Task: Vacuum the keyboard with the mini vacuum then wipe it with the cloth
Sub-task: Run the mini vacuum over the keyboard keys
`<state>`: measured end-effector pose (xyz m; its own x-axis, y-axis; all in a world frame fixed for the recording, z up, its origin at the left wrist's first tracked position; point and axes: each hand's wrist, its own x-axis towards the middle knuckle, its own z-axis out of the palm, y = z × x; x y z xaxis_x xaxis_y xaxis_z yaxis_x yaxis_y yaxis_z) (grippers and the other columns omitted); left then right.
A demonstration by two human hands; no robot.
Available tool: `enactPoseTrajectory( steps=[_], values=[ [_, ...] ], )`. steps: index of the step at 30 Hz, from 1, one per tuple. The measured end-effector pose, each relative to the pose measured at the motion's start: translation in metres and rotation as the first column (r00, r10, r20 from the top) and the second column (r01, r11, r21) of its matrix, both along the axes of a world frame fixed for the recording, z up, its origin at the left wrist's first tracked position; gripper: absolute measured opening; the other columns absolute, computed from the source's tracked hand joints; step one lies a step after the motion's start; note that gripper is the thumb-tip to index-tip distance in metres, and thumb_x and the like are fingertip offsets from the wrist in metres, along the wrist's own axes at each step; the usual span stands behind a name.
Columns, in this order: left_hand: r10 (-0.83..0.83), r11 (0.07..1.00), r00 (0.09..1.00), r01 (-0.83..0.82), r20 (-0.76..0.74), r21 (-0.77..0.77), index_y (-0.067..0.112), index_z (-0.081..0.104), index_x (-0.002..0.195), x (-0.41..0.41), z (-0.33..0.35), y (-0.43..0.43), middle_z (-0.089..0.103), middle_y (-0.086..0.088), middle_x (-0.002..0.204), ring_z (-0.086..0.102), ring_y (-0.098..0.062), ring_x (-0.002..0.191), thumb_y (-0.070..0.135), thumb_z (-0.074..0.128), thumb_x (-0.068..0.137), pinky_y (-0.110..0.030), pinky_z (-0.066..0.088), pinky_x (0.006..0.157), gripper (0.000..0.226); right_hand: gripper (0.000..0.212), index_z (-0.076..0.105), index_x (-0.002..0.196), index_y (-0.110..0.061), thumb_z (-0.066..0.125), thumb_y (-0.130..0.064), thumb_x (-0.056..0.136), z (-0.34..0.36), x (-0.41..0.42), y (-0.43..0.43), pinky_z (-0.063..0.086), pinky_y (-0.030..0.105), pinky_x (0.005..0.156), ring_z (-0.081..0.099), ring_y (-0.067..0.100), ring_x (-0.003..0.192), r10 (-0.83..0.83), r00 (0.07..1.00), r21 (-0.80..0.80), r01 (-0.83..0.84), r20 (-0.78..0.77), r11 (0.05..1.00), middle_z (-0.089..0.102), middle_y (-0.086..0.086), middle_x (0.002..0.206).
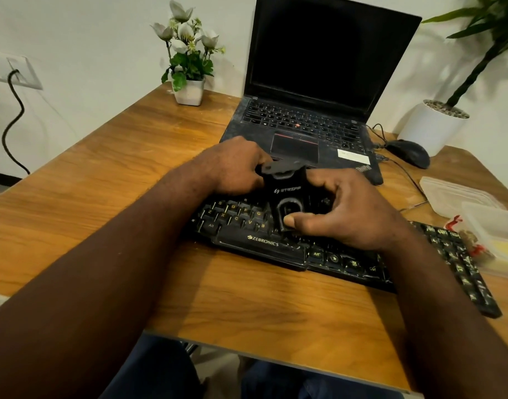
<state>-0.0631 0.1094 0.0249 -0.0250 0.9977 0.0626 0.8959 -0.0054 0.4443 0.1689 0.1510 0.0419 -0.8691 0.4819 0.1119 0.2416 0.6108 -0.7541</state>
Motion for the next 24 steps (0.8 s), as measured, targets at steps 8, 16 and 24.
enactPoseTrajectory(
  steps=[8,16,24],
  values=[
    [0.006,1.0,1.0,-0.006,0.003,0.003,0.038,0.065,0.076,0.001,-0.001,0.001,0.064,0.022,0.066,0.061,0.004,0.062,0.031,0.068,0.095,-0.026,0.046,0.061,0.021,0.041,0.072,0.117,-0.021,0.086,-0.014,0.079,0.002,0.004,0.003,0.062,0.034,0.083,0.076,0.015,0.095,0.027,1.0,-0.017,-0.027,0.001,0.999,0.078,0.0,0.104],
    [-0.024,0.999,1.0,0.024,-0.006,-0.022,0.03,0.076,0.089,0.001,0.0,0.0,0.073,0.011,0.082,0.066,-0.003,0.075,0.062,0.069,0.084,-0.029,0.052,0.07,0.033,0.042,0.072,0.118,-0.026,0.087,-0.018,0.079,0.003,0.017,0.014,0.063,0.032,0.085,0.074,0.005,0.096,-0.144,0.99,0.076,0.144,-0.003,0.987,0.077,-0.012,0.104],
    [-0.014,1.0,1.0,0.014,-0.002,-0.022,0.026,0.076,0.096,0.001,0.0,0.0,0.072,0.011,0.079,0.065,-0.002,0.069,0.058,0.066,0.085,-0.027,0.051,0.065,0.035,0.042,0.071,0.118,-0.029,0.087,-0.022,0.08,0.004,0.013,0.012,0.06,0.025,0.083,0.073,0.006,0.098,-0.077,0.997,0.073,0.076,0.016,0.994,0.077,-0.011,0.105]
  ],
)
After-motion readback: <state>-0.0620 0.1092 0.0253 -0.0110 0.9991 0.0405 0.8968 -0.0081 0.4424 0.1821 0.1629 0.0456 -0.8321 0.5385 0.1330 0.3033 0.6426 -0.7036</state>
